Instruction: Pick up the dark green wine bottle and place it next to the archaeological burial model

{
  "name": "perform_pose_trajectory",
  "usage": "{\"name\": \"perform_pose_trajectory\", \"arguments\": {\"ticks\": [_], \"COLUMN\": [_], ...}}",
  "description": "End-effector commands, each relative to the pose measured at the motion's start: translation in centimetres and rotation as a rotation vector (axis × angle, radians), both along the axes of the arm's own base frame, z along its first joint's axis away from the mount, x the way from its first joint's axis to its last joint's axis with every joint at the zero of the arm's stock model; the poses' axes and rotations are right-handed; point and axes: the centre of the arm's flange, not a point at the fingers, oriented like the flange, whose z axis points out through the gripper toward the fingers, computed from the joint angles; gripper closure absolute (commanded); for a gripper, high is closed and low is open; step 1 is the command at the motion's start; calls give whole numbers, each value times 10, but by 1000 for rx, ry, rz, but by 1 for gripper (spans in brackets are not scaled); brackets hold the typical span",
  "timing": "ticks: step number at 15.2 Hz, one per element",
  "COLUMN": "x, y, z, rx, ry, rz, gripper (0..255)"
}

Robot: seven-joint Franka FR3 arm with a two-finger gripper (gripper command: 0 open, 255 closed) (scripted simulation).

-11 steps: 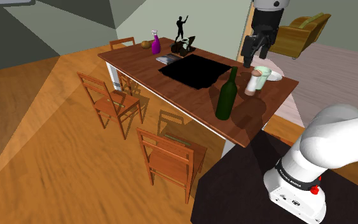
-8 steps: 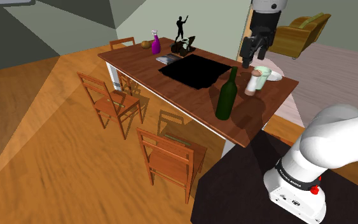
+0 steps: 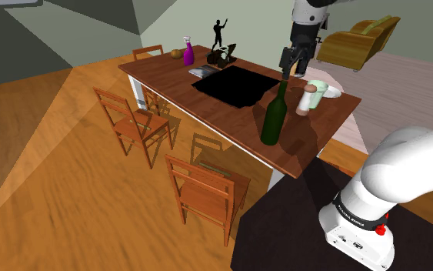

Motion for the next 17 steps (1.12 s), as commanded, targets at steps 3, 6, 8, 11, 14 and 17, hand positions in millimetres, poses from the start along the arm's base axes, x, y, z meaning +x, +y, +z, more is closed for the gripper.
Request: {"name": "perform_pose_trajectory", "arguments": {"ticks": [3, 6, 8, 11, 14, 17], "x": [34, 60, 76, 76, 76, 75], "y": [-39, -67, -85, -84, -84, -83], "z": [-23, -40, -52, -68, -84, -92], "rx": [26, 46, 59, 59, 59, 59], "ry": [-2, -2, -2, -2, -2, -2], "rz": [-5, -8, -11, -11, -11, -11], "gripper": [0, 0, 0, 0, 0, 0]}}
